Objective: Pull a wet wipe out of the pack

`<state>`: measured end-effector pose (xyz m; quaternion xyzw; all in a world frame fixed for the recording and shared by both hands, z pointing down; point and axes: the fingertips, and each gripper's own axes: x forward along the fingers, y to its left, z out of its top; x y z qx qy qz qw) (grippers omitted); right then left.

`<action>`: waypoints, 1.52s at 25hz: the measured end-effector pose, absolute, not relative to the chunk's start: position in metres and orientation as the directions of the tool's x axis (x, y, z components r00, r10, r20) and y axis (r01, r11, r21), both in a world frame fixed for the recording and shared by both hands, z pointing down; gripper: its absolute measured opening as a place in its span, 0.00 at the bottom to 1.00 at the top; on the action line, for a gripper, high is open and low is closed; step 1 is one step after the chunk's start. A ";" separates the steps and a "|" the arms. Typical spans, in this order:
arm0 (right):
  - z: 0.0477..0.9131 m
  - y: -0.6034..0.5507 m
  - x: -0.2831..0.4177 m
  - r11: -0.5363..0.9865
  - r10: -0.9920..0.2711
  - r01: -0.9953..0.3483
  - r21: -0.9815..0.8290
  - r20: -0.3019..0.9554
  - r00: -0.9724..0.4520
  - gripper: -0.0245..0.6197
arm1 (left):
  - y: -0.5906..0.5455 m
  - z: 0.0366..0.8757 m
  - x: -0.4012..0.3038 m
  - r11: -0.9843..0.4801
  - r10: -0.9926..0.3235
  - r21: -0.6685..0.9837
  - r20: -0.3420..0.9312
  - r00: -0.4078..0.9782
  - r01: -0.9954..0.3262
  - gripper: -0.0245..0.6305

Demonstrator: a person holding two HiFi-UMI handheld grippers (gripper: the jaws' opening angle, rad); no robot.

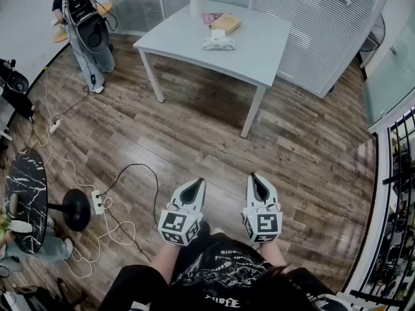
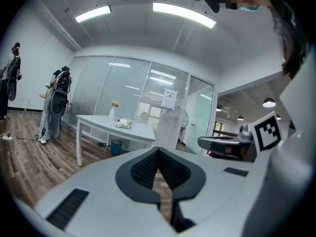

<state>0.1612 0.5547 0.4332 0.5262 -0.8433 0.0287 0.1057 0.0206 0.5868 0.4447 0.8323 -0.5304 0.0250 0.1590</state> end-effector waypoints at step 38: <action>0.445 0.367 0.067 0.392 -0.901 -0.920 0.010 0.204 -0.382 0.04 | 0.374 0.455 -0.067 -0.484 -0.829 0.212 0.200 0.522 -0.849 0.05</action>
